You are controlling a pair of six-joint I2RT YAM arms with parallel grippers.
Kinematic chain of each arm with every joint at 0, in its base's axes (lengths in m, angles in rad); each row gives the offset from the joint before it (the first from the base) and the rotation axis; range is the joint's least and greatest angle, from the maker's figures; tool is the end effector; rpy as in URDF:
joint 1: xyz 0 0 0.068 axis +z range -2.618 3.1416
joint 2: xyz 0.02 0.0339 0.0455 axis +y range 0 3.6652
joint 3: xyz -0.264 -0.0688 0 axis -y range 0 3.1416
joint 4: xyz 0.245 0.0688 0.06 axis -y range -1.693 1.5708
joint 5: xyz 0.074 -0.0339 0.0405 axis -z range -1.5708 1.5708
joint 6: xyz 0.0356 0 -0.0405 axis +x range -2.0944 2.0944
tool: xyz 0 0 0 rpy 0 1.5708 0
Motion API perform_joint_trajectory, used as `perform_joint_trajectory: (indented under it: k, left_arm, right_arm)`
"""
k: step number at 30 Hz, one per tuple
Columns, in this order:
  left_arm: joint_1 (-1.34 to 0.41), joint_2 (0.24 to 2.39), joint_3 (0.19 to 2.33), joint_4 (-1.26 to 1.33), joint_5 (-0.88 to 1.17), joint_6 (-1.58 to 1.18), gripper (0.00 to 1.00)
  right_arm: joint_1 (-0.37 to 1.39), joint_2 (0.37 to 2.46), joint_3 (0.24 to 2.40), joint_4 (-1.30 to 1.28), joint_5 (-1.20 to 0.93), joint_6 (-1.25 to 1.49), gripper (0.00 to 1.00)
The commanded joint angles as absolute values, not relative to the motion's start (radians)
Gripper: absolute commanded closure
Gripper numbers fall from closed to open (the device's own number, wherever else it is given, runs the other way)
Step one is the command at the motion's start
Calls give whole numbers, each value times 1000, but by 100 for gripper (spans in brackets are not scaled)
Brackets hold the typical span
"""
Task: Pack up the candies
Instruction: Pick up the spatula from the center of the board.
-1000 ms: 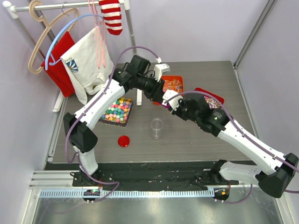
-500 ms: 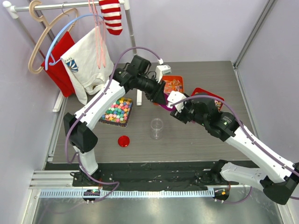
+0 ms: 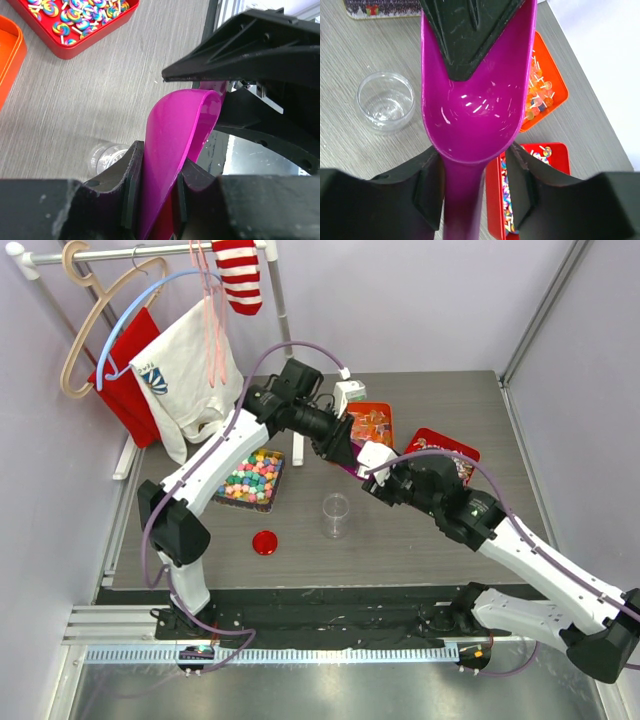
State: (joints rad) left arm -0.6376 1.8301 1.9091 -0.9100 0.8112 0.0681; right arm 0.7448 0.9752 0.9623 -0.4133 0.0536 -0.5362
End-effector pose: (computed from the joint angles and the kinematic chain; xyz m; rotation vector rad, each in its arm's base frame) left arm 0.3009 -0.2550 0.3751 1.1919 2.0922 -1.2375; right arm 0.1611 0.1460 0.3436 -1.1657 1.6218 0.0807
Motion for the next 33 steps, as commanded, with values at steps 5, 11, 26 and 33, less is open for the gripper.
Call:
perform_joint_trajectory:
  k: [5,11,26,33]
  left_arm:
    - [-632,1845,1939,-905,890,48,100]
    - [-630,1844,1934,-896,881,43,100]
    - [-614,1847,1908,-873,870,29,100]
    - [-614,1858,1908,-867,876,21,100]
  right_arm:
    - [747,928,931,-212,86,-456,54]
    - [747,913,933,-210,87,-448,54]
    - [726,853,922,-213,60,-419,45]
    - [724,871,902,-163,69,-382,50]
